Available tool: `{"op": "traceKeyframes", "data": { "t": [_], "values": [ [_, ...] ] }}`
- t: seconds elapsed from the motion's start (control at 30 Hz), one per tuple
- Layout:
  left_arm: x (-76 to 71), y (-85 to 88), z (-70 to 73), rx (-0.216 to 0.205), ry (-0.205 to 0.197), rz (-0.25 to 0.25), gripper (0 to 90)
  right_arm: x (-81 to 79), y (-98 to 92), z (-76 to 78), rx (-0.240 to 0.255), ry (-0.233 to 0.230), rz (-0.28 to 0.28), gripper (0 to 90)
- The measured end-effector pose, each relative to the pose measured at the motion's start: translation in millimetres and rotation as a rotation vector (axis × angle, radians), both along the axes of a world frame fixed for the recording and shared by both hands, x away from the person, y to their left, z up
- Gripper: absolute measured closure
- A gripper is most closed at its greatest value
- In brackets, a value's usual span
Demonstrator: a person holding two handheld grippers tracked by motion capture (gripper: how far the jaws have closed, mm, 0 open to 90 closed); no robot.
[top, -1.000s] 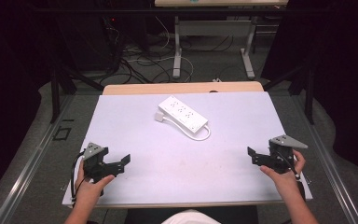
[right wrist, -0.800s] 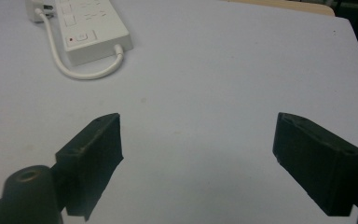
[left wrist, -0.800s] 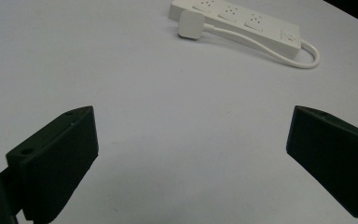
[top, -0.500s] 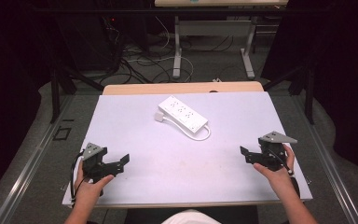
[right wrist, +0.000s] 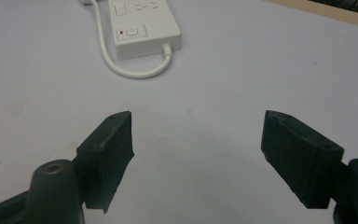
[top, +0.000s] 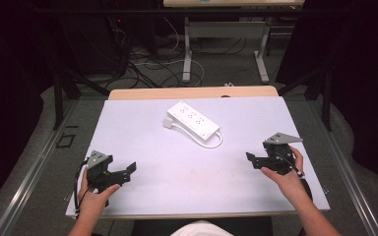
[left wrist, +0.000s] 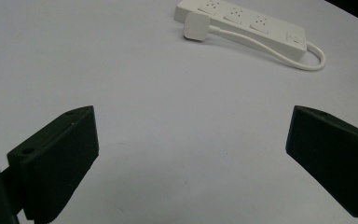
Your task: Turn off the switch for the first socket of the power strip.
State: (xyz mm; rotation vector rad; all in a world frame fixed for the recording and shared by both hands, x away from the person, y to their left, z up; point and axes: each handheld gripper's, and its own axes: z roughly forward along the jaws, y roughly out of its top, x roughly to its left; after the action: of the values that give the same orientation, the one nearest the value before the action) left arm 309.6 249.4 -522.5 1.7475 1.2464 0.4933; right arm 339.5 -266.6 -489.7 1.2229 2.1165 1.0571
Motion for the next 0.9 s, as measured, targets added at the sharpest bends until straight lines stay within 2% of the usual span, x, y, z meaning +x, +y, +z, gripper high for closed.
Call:
{"op": "traceKeyframes", "data": {
  "t": [0.13,0.37,0.73,0.9],
  "values": [
    [-0.1,0.0,0.0,0.0,0.0,0.0,2.5,2.6,2.7,3.3,-0.015,0.002,0.022,25.0],
    [-0.1,-0.1,-0.2,0.0,0.0,-0.001,2.5,8.5,8.3,7.4,-0.023,0.04,0.055,25.9],
    [0.0,-0.3,-0.4,0.001,-0.001,-0.002,2.7,14.6,16.5,6.3,-0.076,0.087,0.112,29.1],
    [0.0,-0.5,-0.7,0.003,0.001,-0.002,2.9,18.3,19.9,4.9,-0.08,0.113,0.129,31.2]
  ]
}}
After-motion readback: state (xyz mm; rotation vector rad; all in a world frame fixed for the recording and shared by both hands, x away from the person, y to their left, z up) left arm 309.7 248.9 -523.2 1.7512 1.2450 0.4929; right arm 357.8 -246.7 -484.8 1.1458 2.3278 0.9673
